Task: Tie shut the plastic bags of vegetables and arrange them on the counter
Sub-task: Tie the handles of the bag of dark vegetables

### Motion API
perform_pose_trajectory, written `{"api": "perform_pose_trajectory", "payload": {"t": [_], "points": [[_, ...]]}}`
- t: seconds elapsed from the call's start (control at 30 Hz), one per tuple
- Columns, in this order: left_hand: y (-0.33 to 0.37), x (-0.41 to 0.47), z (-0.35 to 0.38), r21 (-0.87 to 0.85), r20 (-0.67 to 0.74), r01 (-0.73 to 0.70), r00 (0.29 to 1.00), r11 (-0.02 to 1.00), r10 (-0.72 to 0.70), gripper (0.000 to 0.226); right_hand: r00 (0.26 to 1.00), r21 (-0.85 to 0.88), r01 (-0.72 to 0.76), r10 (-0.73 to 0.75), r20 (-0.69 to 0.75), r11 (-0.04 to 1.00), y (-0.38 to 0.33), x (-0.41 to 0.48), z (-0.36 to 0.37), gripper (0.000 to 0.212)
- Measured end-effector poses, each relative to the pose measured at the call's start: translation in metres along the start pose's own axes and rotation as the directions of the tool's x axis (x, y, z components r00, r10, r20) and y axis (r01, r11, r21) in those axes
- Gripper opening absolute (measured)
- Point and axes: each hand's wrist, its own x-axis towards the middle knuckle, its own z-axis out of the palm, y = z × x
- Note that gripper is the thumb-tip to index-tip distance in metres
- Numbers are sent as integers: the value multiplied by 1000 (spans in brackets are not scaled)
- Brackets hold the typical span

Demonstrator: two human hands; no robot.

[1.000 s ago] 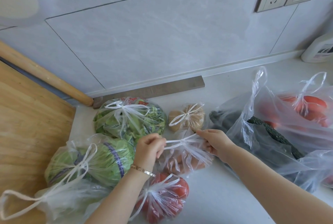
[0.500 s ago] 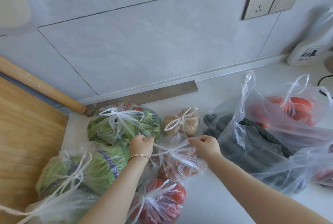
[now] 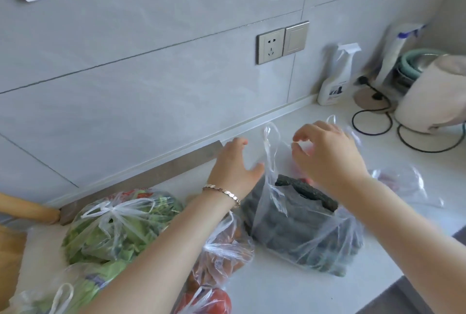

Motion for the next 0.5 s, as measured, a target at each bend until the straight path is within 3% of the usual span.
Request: {"api": "perform_pose_trajectory", "payload": {"t": [0.07, 0.13, 0.2, 0.27, 0.37, 0.47, 0.5], "points": [[16, 10, 8, -3, 27, -20, 999, 1000, 20, 62, 977, -232, -197, 211, 38, 953, 27, -1, -3, 49], [28, 21, 17, 9, 89, 15, 996, 1000, -16, 54, 890, -390, -361, 438, 127, 847, 53, -7, -2, 69], [37, 27, 25, -24, 115, 26, 993, 999, -23, 30, 767, -443, -471, 603, 222, 762, 78, -12, 4, 75], [45, 29, 30, -144, 125, 25, 992, 989, -7, 20, 668, -475, -533, 693, 271, 700, 101, -19, 9, 72], [51, 24, 35, -293, 130, 5, 991, 956, 34, 21, 641, -481, -545, 711, 289, 687, 127, -26, 12, 53], [58, 24, 36, -345, 184, 1, 981, 939, 67, 18, 653, -256, -534, 586, 480, 806, 134, -17, 11, 22], [62, 24, 37, -375, 250, 27, 966, 927, 73, 15, 671, -149, -542, 533, 516, 827, 129, -11, 9, 24]]}}
